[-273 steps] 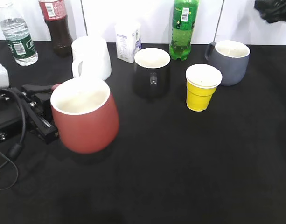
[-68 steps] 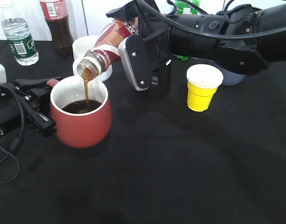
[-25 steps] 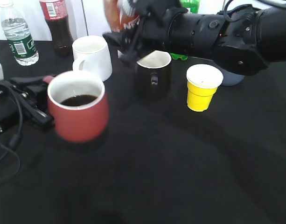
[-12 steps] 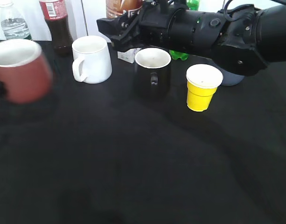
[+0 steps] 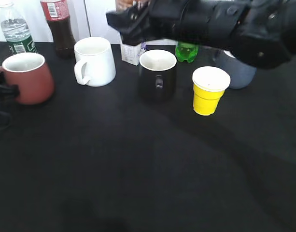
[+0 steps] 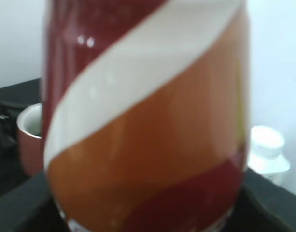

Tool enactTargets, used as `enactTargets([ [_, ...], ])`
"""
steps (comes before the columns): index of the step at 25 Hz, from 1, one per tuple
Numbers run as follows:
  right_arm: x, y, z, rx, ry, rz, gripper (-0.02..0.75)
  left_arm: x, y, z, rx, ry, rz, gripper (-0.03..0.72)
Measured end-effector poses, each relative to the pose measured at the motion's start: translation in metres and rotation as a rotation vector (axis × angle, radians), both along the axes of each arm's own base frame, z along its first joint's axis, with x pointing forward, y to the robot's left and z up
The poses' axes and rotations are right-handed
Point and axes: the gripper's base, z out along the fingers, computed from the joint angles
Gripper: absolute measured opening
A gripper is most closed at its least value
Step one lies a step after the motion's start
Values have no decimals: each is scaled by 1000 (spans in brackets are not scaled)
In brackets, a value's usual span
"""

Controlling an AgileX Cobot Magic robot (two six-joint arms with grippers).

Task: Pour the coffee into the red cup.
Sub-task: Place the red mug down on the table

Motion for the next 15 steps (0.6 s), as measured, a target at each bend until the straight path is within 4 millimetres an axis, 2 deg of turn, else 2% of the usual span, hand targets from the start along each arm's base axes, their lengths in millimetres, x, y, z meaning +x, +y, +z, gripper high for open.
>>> enactTargets([
  [6, 1, -2, -4, -35, 20, -19, 534, 38, -2, -12, 8, -47, -38, 94],
  [10, 1, -2, -4, -37, 19, -19, 534, 42, -5, -20, -26, -53, -41, 97],
  [15, 1, -2, -4, -37, 18, -19, 534, 42, -8, -18, -51, -72, -44, 255],
])
